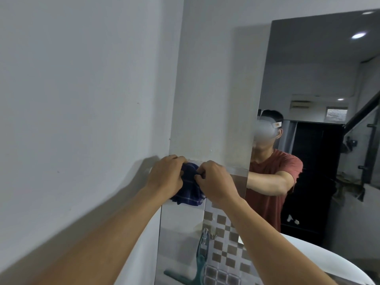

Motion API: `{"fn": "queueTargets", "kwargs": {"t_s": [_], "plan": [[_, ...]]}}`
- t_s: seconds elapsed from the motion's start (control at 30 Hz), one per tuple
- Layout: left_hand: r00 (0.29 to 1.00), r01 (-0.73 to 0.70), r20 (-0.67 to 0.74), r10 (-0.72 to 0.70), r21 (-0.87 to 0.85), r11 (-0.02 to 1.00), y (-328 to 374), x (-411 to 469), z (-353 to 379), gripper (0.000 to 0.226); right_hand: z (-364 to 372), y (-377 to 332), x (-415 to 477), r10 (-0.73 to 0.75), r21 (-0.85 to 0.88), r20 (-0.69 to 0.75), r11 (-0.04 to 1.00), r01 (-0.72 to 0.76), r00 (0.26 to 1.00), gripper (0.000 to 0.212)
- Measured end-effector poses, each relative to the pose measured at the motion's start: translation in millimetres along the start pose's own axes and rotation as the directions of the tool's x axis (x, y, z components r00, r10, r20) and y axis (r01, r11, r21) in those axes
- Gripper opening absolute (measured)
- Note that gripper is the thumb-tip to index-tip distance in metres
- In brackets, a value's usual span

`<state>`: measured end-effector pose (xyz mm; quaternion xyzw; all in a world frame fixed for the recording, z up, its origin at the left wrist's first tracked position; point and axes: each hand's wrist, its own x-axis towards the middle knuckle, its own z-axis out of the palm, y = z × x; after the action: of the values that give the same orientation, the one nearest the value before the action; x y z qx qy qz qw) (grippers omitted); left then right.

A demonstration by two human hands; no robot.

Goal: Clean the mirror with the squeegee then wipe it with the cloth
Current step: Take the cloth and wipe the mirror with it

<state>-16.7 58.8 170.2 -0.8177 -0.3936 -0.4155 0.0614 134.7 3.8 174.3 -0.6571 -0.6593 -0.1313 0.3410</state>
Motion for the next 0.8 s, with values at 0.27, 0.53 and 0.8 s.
{"fn": "queueTargets", "kwargs": {"t_s": [0.27,0.53,0.8], "plan": [[0.994,0.033,0.100,-0.034,0.014,0.999,5.9,2.9,-3.8,0.026,2.2,1.1,-4.5,-0.061,0.033,0.054,0.998,0.059,0.997,0.010],[0.987,0.101,0.132,-0.087,-0.100,0.990,1.6,12.5,-0.6,0.036,1.7,8.5,-0.7,-0.095,0.117,0.067,0.989,0.087,0.993,0.019],[0.978,0.111,0.179,-0.105,-0.020,0.994,4.9,15.9,2.5,0.053,0.8,5.2,6.1,0.000,0.198,0.080,0.980,-0.016,0.997,0.037]]}}
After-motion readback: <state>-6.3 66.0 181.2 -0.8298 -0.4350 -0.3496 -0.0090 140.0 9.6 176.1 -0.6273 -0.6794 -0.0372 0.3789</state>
